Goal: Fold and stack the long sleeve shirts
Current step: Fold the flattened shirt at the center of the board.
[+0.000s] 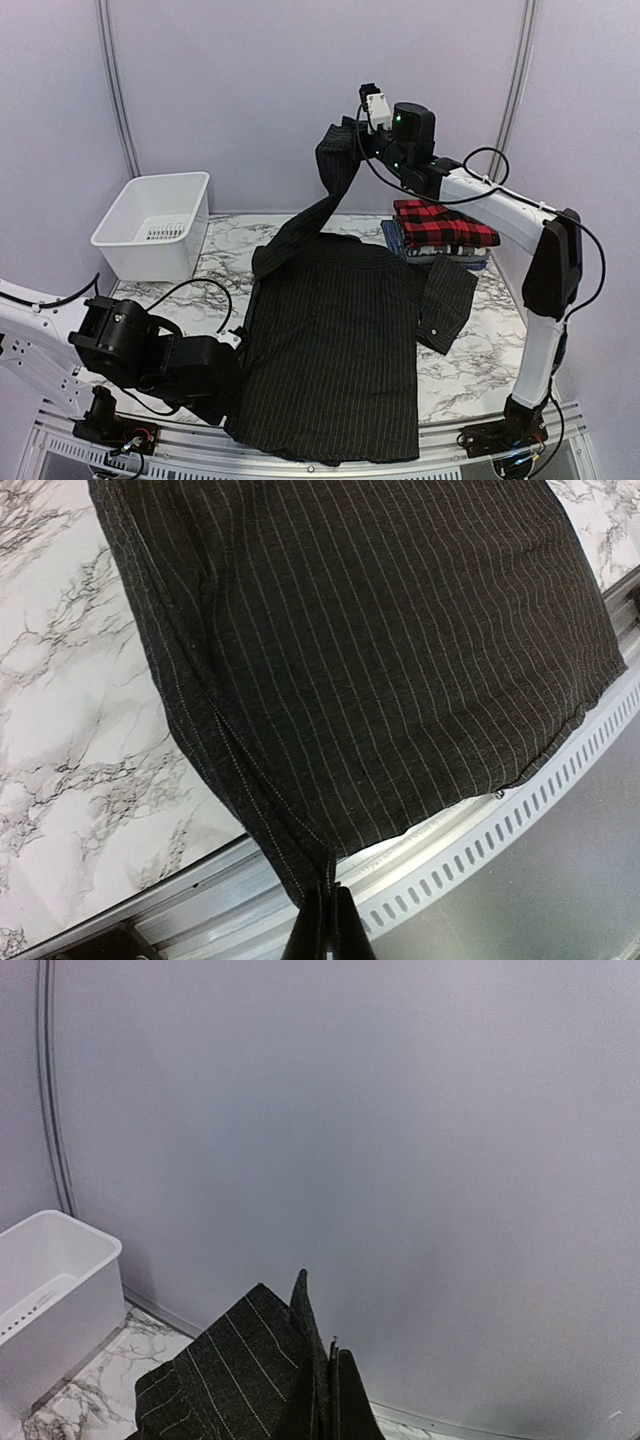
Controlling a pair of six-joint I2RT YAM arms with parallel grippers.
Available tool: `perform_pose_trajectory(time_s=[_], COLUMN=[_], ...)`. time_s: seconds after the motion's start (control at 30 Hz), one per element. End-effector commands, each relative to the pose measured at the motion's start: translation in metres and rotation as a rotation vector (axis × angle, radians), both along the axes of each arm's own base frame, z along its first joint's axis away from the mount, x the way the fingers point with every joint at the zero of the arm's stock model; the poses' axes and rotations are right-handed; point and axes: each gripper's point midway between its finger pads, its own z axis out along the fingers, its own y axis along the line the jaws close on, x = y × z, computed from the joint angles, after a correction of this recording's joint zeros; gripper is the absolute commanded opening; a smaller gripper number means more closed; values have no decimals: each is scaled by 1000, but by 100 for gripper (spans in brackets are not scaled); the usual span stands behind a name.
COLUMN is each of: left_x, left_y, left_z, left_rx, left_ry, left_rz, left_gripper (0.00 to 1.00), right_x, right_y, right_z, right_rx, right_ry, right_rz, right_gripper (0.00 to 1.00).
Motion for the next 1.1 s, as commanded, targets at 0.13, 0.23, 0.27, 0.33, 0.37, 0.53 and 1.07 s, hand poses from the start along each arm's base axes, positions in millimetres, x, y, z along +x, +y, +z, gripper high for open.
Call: perform_pose_trajectory(time_s=[0.13, 0.23, 0.27, 0.33, 0.37, 0.53, 1.07], left_x=[-14, -16, -17, -17, -18, -18, -25], left_y=[-45, -54, -57, -62, -66, -81, -103], left_z=[1, -3, -4, -8, -9, -14, -33], left_rx=[-94, -101, -102, -97, -98, -89, -89], left_ry=[41, 47, 49, 51, 53, 55, 110], left_rz=[-132, -152, -157, -168, -173, -200, -262], left_gripper=[0, 0, 0, 0, 0, 0, 0], right_x=[-7, -13, -16, -21, -25, -36, -51], right_y=[-61, -77, -83, -94, -99, -120, -137], right_z=[38, 39, 39, 39, 39, 26, -9], right_rx=[-38, -47, -50, -62, -65, -119, -152], right_ry=[-28, -18, -17, -14, -13, 34, 126], right_rz=[-266, -333, -357, -395, -415, -488, -528], right_gripper=[0, 0, 0, 0, 0, 0, 0])
